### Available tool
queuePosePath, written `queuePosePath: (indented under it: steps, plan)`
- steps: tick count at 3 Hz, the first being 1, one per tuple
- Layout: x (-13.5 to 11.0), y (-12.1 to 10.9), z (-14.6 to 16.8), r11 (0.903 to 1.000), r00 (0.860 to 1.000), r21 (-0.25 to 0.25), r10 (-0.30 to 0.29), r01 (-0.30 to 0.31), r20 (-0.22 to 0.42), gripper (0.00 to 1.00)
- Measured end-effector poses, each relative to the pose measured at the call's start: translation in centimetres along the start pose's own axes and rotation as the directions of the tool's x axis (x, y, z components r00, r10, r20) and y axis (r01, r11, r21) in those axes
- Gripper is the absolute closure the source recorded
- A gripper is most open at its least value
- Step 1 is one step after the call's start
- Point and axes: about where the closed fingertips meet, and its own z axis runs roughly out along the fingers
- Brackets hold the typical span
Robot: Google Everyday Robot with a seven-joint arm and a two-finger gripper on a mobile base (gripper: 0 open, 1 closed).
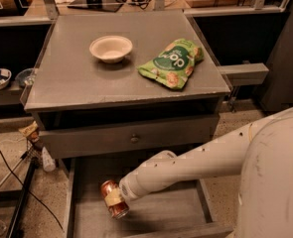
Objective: Pick coke can from middle drawer and place on counter
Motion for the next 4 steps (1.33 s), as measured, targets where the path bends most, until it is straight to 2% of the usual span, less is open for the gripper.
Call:
queuePosePath:
  steps: [1,2,3,4]
  plan:
    - [-0.1,0.0,0.0,1.0,1.0,0.0,-0.001,0.001,0.001,1.0]
    - [-1.7,-1.2,-1.6,0.9999,0.997,0.01,-0.004,0.003,0.079,1.0]
    - [-2.7,-2.2,-3.3,0.9995,0.991,0.03,-0.007,0.003,0.131,1.0]
    - [-3.3,-1.9,-5.2,0.9995,0.984,0.017,-0.03,0.027,0.173,1.0]
